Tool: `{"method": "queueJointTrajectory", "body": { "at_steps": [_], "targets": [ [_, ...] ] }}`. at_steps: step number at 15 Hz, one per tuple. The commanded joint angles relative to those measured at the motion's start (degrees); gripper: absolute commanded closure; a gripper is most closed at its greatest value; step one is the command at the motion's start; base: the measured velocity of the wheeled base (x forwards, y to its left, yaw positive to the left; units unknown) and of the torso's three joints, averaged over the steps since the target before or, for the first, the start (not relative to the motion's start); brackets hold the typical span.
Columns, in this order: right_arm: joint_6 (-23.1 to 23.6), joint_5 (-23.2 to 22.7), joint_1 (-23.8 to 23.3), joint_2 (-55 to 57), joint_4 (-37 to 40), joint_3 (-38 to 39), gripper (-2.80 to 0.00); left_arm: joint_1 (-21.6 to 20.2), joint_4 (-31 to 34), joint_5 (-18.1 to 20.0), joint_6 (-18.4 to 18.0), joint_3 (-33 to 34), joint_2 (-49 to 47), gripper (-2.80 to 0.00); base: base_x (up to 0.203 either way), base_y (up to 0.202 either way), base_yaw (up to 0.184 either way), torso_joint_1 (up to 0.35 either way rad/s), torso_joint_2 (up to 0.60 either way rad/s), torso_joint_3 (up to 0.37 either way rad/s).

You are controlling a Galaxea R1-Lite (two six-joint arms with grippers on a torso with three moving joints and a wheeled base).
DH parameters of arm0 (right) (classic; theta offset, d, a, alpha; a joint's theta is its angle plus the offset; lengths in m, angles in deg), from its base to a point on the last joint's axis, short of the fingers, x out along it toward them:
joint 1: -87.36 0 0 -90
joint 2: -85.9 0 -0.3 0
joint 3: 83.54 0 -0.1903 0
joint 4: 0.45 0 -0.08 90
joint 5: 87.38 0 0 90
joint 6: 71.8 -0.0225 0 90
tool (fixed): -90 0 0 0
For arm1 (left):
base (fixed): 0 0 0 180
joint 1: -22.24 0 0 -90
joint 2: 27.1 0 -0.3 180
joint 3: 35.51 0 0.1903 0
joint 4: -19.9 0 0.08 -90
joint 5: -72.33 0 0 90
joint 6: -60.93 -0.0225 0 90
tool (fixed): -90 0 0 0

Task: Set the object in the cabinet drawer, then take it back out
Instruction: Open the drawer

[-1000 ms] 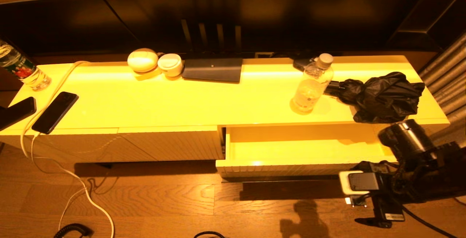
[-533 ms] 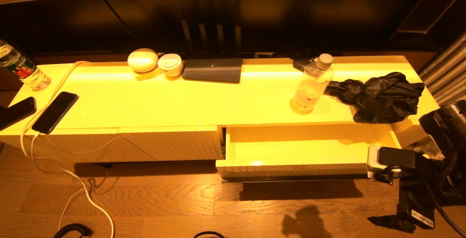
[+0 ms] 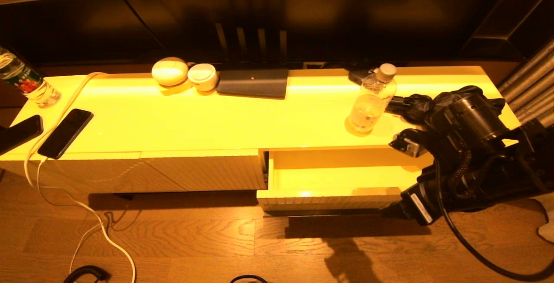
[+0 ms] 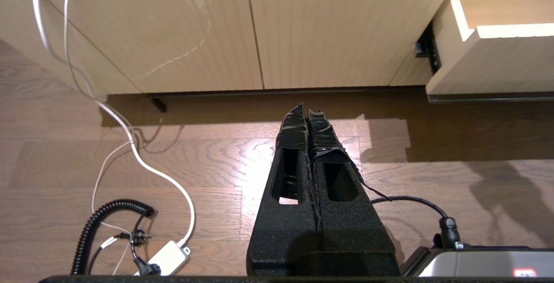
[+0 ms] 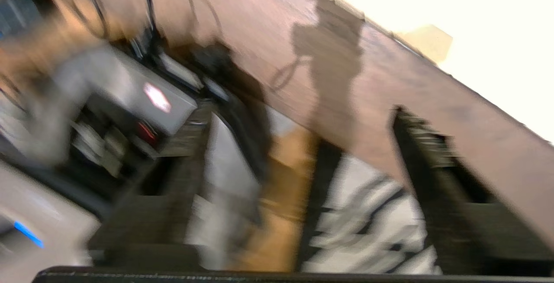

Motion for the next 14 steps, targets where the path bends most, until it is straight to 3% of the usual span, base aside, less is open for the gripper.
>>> {"method": "queueJointTrajectory", "body": {
  "at_steps": [1, 4, 10, 14],
  "targets": [
    [-9.8, 1.2, 1.8, 6.4, 0.3, -5.0, 0.0, 0.0, 0.0, 0.0, 0.0, 0.1, 0.0, 0.0, 0.0, 0.0, 0.0, 0.0, 0.0, 0.0],
    [-13.9, 3.3, 2.7, 9.8, 0.5, -6.6, 0.0, 0.0, 0.0, 0.0, 0.0, 0.1, 0.0, 0.0, 0.0, 0.0, 0.0, 0.0, 0.0, 0.0],
    [-14.6, 11.0, 0.4, 15.8, -0.1, -10.5, 0.0, 0.0, 0.0, 0.0, 0.0, 0.1, 0.0, 0.0, 0.0, 0.0, 0.0, 0.0, 0.0, 0.0],
    [-15.0, 11.9, -1.3, 18.9, -0.1, -15.1, 0.0, 0.0, 0.0, 0.0, 0.0, 0.1, 0.0, 0.0, 0.0, 0.0, 0.0, 0.0, 0.0, 0.0]
  ]
}}
